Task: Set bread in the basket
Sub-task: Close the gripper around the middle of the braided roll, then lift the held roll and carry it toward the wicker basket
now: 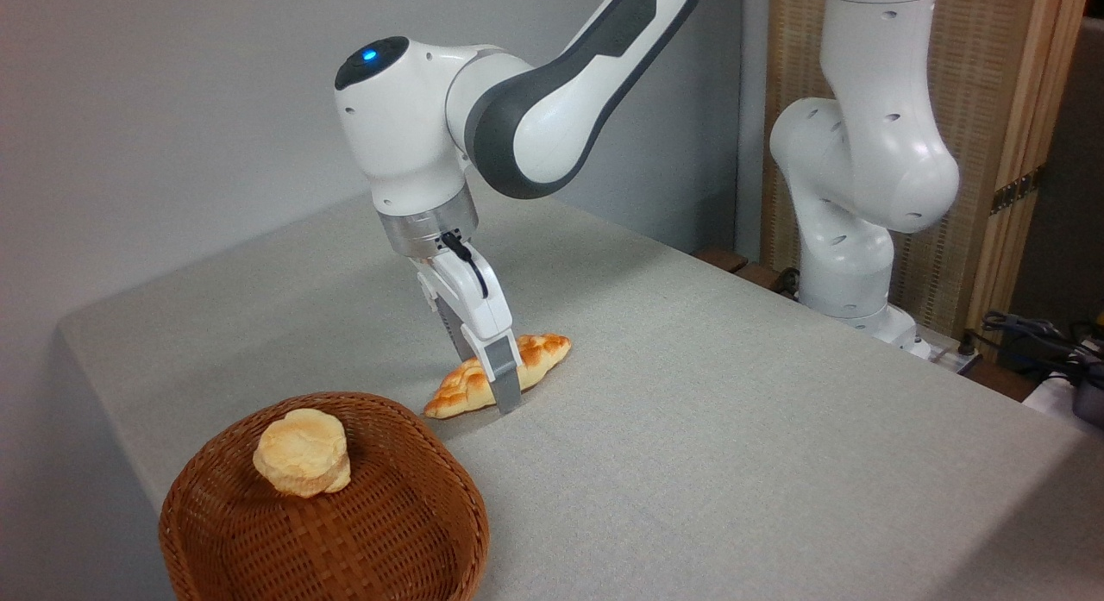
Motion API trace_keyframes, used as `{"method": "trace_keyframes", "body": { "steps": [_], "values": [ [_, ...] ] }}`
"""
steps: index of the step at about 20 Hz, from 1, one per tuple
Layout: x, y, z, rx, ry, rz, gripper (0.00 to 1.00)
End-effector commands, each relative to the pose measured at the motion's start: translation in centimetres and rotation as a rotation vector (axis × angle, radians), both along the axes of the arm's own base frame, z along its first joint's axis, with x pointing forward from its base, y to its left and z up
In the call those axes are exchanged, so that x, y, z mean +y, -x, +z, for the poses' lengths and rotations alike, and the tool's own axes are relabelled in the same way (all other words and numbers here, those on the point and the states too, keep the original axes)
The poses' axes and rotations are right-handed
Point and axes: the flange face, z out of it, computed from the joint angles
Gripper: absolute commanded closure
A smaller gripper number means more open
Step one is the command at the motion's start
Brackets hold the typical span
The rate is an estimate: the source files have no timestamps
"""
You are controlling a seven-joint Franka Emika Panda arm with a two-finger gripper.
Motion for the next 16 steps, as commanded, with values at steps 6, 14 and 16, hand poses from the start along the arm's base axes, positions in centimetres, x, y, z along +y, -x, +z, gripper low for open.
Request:
{"method": "trace_keyframes", "body": {
  "steps": [6, 14, 16],
  "values": [
    [0.1, -0.1, 0.1, -0.013, -0.008, -0.024, 0.60],
    [0.1, -0.3, 3.6, -0.031, 0.011, -0.015, 0.65],
    [-0.1, -0.1, 4.6, -0.018, 0.017, -0.012, 0.65]
  ]
}}
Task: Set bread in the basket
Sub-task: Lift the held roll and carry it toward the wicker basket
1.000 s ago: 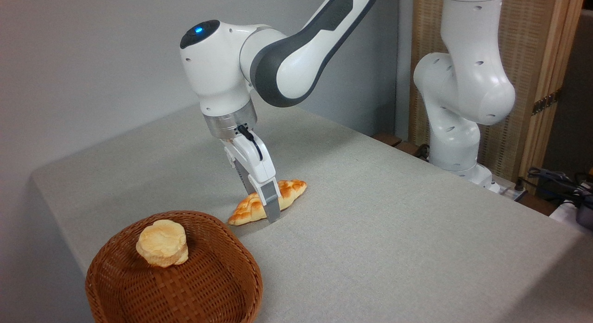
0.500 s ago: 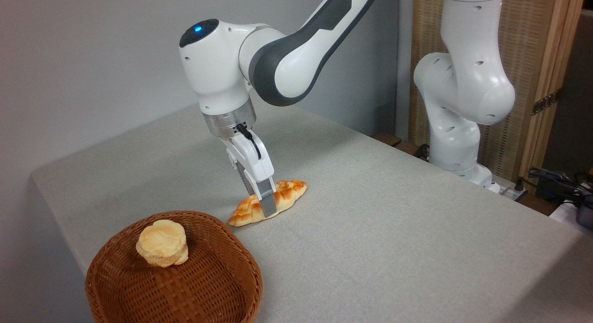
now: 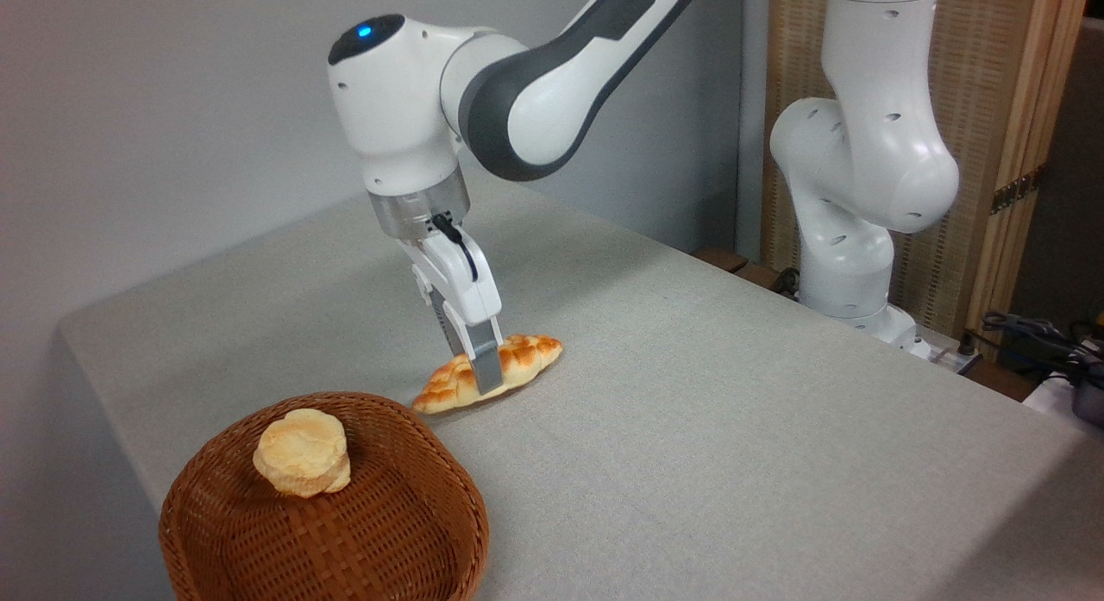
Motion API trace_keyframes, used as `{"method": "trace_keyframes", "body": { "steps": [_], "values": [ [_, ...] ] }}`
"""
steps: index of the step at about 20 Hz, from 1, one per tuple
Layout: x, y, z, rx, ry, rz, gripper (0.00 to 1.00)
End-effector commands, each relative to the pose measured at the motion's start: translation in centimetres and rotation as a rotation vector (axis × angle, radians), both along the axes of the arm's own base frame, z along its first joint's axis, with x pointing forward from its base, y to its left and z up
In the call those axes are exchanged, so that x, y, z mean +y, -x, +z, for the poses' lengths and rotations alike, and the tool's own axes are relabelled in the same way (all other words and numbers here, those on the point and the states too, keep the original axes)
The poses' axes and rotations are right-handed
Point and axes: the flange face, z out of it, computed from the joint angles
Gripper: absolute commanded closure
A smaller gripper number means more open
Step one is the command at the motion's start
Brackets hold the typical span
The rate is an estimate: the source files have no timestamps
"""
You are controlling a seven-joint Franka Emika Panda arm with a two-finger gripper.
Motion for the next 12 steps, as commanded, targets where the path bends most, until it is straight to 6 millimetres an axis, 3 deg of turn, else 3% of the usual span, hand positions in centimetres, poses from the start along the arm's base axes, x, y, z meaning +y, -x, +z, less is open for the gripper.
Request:
{"method": "trace_keyframes", "body": {
  "steps": [1, 5, 9, 12],
  "values": [
    [0.2, 0.4, 2.7, 0.012, 0.021, -0.004, 0.65],
    [0.6, -0.2, 6.5, -0.041, 0.048, 0.008, 0.64],
    [1.1, -2.2, 10.5, -0.173, 0.103, 0.040, 0.62],
    [2.4, -3.7, 11.6, -0.283, 0.121, 0.072, 0.62]
  ]
}}
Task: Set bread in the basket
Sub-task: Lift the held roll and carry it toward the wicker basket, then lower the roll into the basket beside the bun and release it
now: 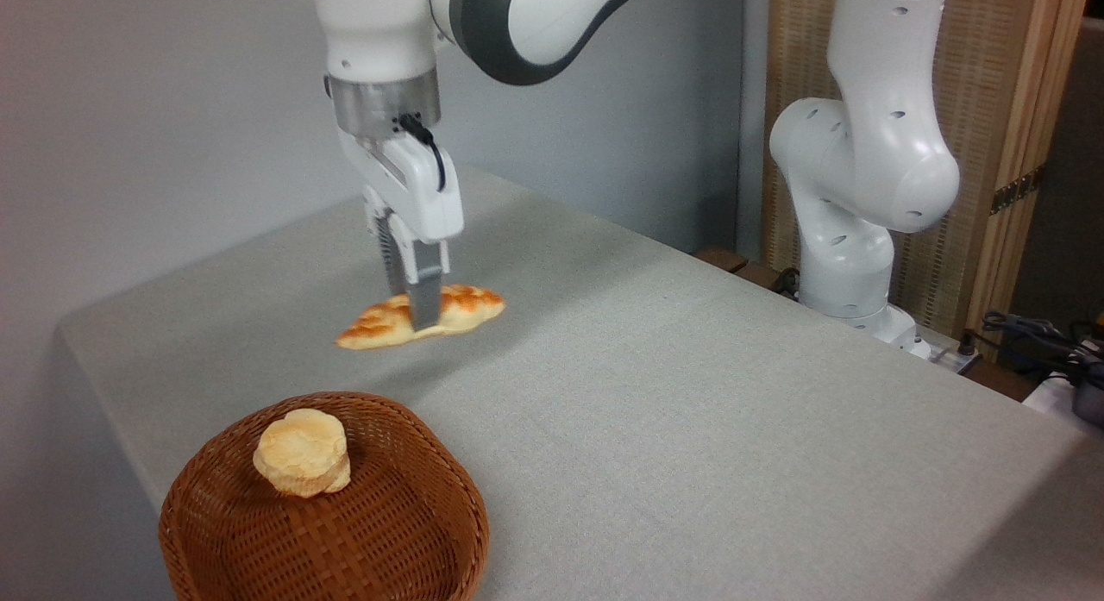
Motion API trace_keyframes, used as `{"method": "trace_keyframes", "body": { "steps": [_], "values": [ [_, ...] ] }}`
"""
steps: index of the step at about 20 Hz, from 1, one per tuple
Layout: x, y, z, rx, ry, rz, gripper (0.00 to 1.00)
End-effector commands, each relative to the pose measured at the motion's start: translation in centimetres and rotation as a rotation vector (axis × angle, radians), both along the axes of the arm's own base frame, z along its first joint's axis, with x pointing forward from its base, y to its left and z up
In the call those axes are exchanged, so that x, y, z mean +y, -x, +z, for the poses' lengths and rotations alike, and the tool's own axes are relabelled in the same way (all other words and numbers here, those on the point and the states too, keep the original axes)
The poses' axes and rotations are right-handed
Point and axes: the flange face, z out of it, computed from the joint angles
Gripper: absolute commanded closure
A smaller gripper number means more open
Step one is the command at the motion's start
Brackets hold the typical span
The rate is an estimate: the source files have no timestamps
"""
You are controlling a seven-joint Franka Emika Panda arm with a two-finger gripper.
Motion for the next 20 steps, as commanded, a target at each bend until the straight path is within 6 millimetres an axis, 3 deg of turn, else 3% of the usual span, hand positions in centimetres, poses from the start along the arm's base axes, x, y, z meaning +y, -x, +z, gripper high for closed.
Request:
{"method": "trace_keyframes", "body": {
  "steps": [1, 5, 6, 7, 9, 16, 20],
  "values": [
    [1.9, -1.8, 1.3, -0.107, 0.035, 0.036, 0.62],
    [3.9, -3.9, 1.7, -0.239, 0.053, 0.087, 0.54],
    [4.5, -4.5, 1.4, -0.266, 0.052, 0.101, 0.41],
    [4.6, -5.2, 1.0, -0.302, 0.048, 0.104, 0.11],
    [4.7, -6.3, 0.1, -0.347, 0.052, 0.120, 0.00],
    [5.3, -7.7, -2.9, -0.333, 0.033, 0.135, 0.00],
    [5.4, -7.6, -2.3, -0.345, 0.043, 0.147, 0.00]
  ]
}}
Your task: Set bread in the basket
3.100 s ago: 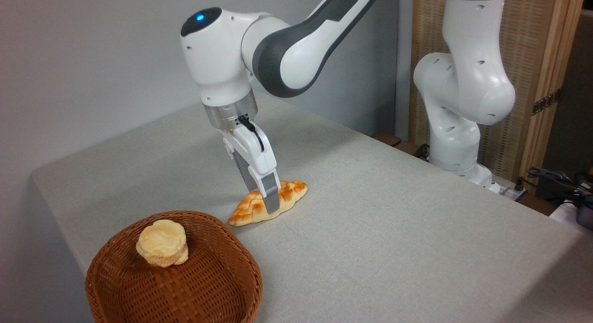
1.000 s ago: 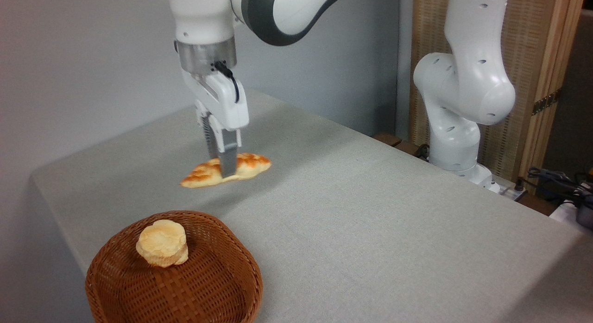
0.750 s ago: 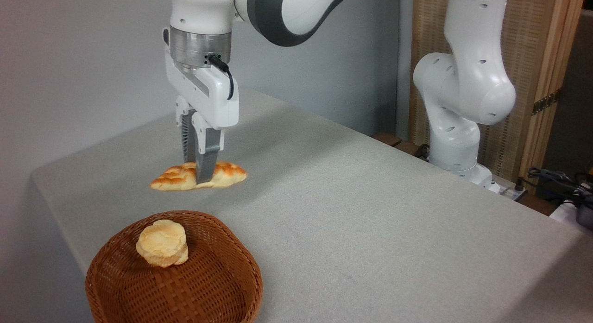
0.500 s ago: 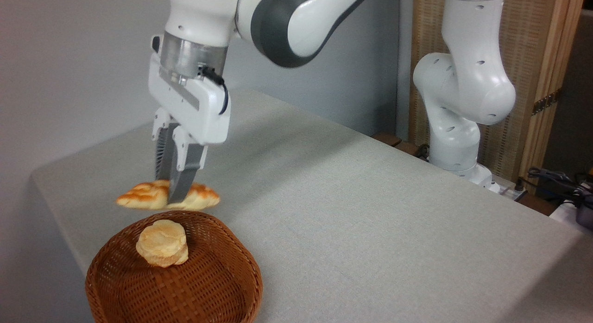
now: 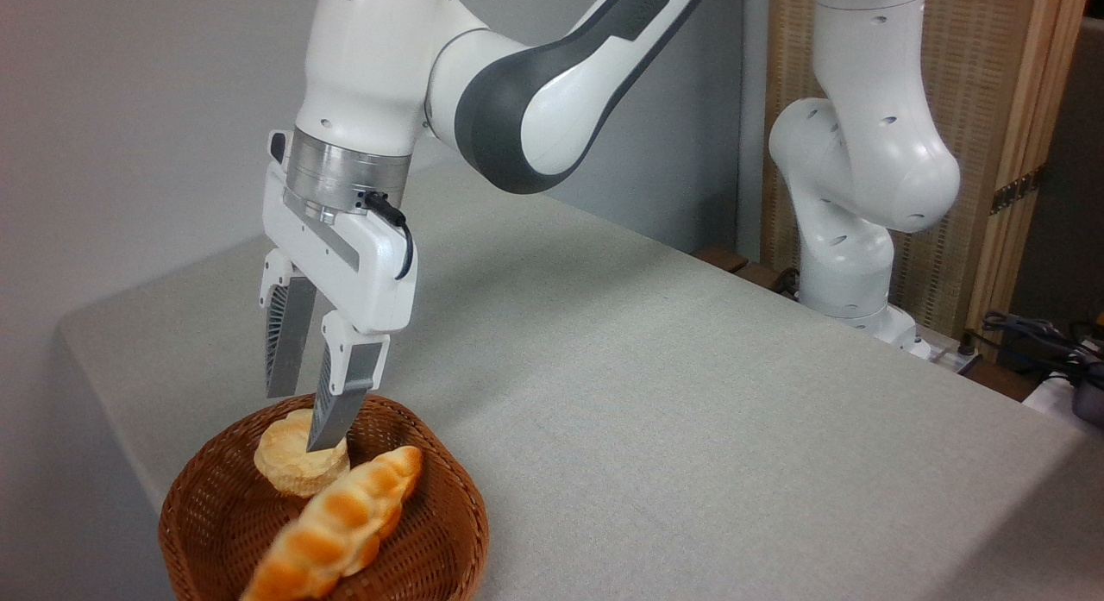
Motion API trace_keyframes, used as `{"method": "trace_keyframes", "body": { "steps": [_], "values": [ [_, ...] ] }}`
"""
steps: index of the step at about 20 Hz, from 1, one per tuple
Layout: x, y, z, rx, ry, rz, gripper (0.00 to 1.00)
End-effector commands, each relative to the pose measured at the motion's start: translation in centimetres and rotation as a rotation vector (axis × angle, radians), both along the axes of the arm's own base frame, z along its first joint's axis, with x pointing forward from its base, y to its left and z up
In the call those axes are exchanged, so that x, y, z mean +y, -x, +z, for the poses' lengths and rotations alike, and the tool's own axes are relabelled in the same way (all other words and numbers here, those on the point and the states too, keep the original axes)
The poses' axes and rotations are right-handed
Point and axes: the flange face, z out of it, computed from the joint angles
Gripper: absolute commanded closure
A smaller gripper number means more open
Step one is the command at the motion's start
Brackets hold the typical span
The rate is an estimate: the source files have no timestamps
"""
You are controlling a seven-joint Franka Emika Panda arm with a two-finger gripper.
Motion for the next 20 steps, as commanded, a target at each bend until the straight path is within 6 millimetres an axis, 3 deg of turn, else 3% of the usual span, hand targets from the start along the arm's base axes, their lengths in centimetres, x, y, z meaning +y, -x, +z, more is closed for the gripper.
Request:
{"method": "trace_keyframes", "body": {
  "steps": [1, 5, 8, 15, 18, 20],
  "values": [
    [0.1, 0.1, 1.4, -0.026, 0.013, 0.004, 0.00],
    [-1.2, 2.1, 3.0, 0.086, 0.024, 0.013, 0.00],
    [-1.9, 3.7, 5.5, 0.192, 0.029, 0.028, 0.00],
    [-2.2, 6.4, 4.6, 0.403, -0.014, 0.002, 0.00],
    [-2.8, 6.8, 4.4, 0.427, -0.027, -0.012, 0.00],
    [-2.1, 7.0, 5.1, 0.417, -0.015, 0.000, 0.00]
  ]
}}
